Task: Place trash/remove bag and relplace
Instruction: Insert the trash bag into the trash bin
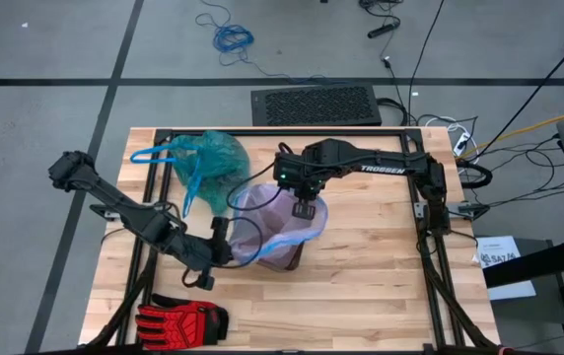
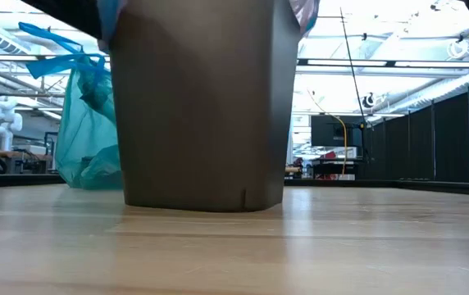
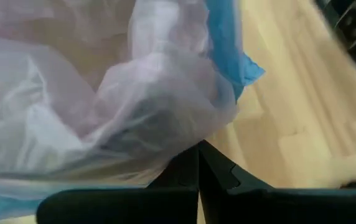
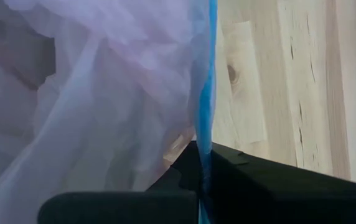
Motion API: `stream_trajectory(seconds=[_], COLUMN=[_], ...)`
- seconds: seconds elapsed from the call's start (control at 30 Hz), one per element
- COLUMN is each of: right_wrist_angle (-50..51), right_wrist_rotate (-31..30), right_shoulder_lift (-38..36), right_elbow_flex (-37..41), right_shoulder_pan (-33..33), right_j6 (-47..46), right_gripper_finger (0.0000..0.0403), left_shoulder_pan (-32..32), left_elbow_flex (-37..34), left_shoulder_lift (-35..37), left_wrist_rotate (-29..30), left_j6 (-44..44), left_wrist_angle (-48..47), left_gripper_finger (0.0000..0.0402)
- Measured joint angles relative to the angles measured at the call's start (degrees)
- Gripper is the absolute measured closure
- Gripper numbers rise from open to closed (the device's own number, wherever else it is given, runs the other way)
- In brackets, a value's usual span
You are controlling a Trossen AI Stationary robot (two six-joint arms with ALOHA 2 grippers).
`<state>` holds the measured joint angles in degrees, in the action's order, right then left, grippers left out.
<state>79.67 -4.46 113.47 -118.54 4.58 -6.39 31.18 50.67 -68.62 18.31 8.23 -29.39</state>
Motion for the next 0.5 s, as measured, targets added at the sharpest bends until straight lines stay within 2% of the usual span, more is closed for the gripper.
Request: stream_trajectory(seconds=[0.23, 0.5], right_wrist_angle=[0.2, 0.6], right_wrist_rotate=[-0.2, -1.1], right_shoulder_lift=[0.0, 0.0], right_elbow_flex=[0.0, 0.0], right_shoulder_pan=[-0.2, -0.2], right_j6=[0.2, 0.2], right_gripper_finger=[0.0403, 0.0403], left_shoulder_pan=[0.0, 0.0], left_elbow_flex=[-1.2, 1.4], left_shoulder_lift=[0.0, 1.7], left_wrist_rotate=[-1.2, -3.7], left_j6=[0.5, 4.8], left_wrist_angle=[3.1, 2.6], left_gripper_finger=[0.0389, 0.0303])
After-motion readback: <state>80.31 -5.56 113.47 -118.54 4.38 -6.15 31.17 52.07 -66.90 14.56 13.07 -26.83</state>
